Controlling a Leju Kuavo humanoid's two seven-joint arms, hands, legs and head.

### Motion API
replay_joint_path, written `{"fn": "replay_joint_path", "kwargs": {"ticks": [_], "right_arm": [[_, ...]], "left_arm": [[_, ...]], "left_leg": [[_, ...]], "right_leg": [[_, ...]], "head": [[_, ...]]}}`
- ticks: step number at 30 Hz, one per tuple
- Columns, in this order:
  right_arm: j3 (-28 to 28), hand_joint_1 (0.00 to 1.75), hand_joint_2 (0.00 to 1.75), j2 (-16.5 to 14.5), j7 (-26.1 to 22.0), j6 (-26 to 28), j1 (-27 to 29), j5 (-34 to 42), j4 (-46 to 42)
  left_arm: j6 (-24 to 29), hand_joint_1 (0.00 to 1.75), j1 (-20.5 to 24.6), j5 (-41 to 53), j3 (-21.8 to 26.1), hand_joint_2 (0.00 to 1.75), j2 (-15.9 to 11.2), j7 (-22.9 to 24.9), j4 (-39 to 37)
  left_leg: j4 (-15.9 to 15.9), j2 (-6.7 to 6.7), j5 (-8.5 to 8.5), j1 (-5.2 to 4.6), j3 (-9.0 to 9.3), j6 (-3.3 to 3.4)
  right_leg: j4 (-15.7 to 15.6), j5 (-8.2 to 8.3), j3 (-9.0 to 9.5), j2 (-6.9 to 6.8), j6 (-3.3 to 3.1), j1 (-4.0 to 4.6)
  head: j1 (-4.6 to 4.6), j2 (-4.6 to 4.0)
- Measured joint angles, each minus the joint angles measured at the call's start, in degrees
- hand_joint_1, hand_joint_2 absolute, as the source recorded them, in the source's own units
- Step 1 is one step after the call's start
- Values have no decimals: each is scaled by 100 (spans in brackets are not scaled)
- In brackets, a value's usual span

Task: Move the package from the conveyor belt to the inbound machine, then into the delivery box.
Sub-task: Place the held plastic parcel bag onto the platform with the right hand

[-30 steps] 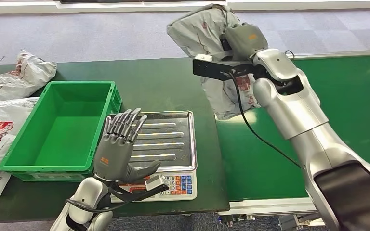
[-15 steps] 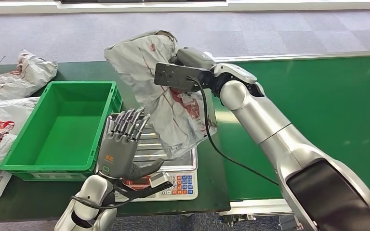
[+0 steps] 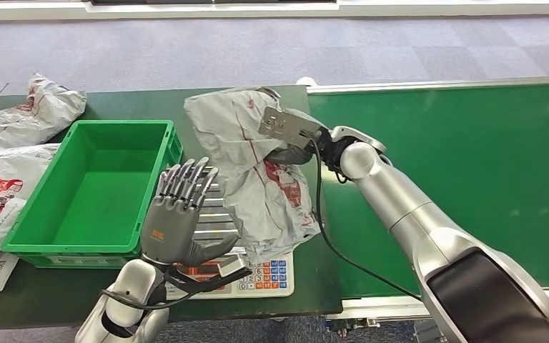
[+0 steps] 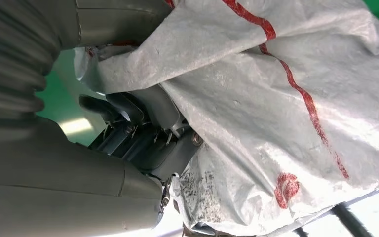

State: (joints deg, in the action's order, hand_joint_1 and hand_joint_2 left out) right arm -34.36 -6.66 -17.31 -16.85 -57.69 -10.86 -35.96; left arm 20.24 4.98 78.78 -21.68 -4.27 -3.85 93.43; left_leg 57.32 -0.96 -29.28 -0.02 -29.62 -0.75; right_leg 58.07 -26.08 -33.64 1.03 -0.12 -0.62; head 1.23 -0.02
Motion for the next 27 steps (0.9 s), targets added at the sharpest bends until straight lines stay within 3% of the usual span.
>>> {"fn": "replay_joint_path", "kwargs": {"ticks": [6,16,23,27], "right_arm": [[-26,175,175,253,-94,206,402,63,502],[31,175,175,368,-165,549,672,84,868],[46,175,175,345,-104,698,613,-76,914],[42,175,175,72,341,754,113,-360,978]], "left_arm": [[20,0,5,-160,-25,0,-93,-45,22],[20,0,51,-282,-233,0,-127,-70,13],[20,0,177,-394,-333,0,-113,-147,-59],[20,0,313,-520,-424,0,-12,-263,-159]], "left_leg": [[2,2,-1,-1,-1,1],[1,10,-1,0,-2,0],[2,12,0,0,-4,1],[2,34,4,-1,-17,-2]], "right_leg": [[-1,0,-6,0,0,-1],[-1,0,-12,7,0,1],[0,2,-8,7,0,-1],[3,14,-29,26,-6,-3]], "head": [[0,0],[1,0],[1,0],[1,0]]}}
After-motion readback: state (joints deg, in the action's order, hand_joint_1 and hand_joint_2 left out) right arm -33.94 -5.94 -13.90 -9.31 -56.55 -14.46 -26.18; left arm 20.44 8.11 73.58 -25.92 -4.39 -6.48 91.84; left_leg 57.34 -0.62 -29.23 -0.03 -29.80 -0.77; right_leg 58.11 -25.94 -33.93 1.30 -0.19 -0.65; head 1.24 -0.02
